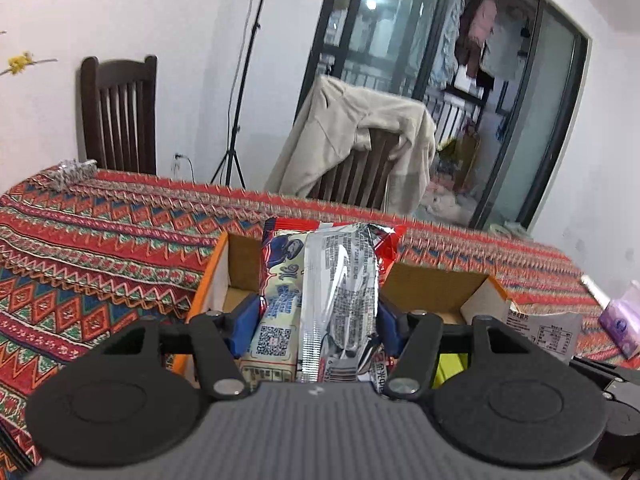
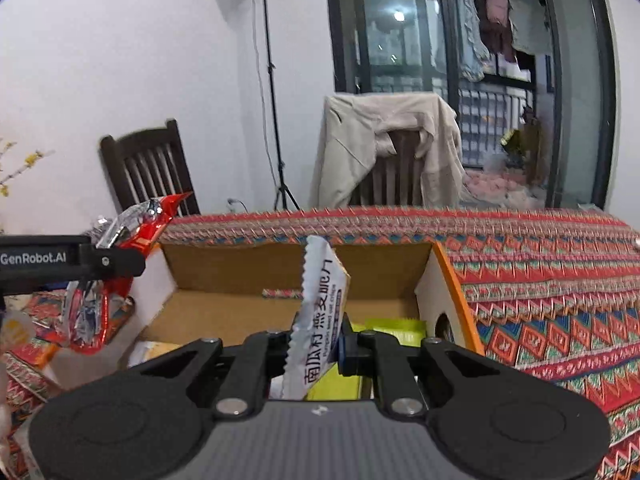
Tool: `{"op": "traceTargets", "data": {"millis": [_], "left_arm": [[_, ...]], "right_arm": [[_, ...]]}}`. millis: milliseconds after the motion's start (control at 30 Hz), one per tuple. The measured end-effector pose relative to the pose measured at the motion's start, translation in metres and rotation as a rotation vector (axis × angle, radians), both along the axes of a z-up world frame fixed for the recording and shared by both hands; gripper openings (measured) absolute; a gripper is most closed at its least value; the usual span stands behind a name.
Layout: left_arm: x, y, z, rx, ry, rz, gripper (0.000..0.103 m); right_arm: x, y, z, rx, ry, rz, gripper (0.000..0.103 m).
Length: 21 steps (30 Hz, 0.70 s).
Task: Organize snacks
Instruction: 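Carry both packets over the box and open both grippers to drop them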
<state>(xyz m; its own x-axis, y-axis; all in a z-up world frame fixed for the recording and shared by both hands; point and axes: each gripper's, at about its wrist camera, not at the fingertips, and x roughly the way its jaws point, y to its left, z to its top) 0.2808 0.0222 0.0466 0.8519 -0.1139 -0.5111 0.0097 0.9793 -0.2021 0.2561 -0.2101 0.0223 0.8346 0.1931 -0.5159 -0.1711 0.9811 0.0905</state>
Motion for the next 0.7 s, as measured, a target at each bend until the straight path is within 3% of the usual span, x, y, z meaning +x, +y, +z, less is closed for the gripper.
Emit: {"op": "traceTargets", "data": {"millis": [267, 333, 367, 400, 433, 500, 567, 633, 700], "left_arm": [[0.019, -0.023, -0.016, 0.080, 0.071, -0.046, 0.067], [0.018, -0.024, -0.016, 0.073, 0.065, -0.047, 0.085], [0.015, -0.023, -0.015, 0.065, 0.054, -0.045, 0.101], [0.011, -0.021, -0.014, 0.060, 0.036, -0.042, 0.103], [0.006, -0.020, -0.012, 0.055, 0.012, -0.039, 0.103], [-0.002, -0.017, -0.009, 0.040, -0.005, -0.042, 0.103], [-0.010, -0.014, -0.007, 0.023, -0.014, -0.021, 0.103], [-0.018, -0.011, -0.004, 0.016, -0.026, -0.003, 0.103], [-0.026, -0.009, -0.001, 0.012, -0.033, 0.024, 0.103]], "right_arm": [[0.007, -0.010, -0.014, -0.012, 0.057, -0.044, 0.014], [0.007, -0.011, -0.017, -0.016, 0.069, -0.046, 0.017], [0.005, -0.012, -0.018, -0.017, 0.070, -0.047, 0.017], [0.004, -0.013, -0.018, -0.017, 0.068, -0.047, 0.017], [0.002, -0.015, -0.018, -0.016, 0.069, -0.047, 0.025], [-0.001, -0.018, -0.018, -0.010, 0.067, -0.041, 0.052], [-0.004, -0.019, -0.017, -0.009, 0.063, -0.029, 0.093], [-0.010, -0.019, -0.013, 0.000, 0.044, -0.008, 0.103], [-0.017, -0.021, -0.008, 0.009, 0.028, 0.005, 0.103]]}}
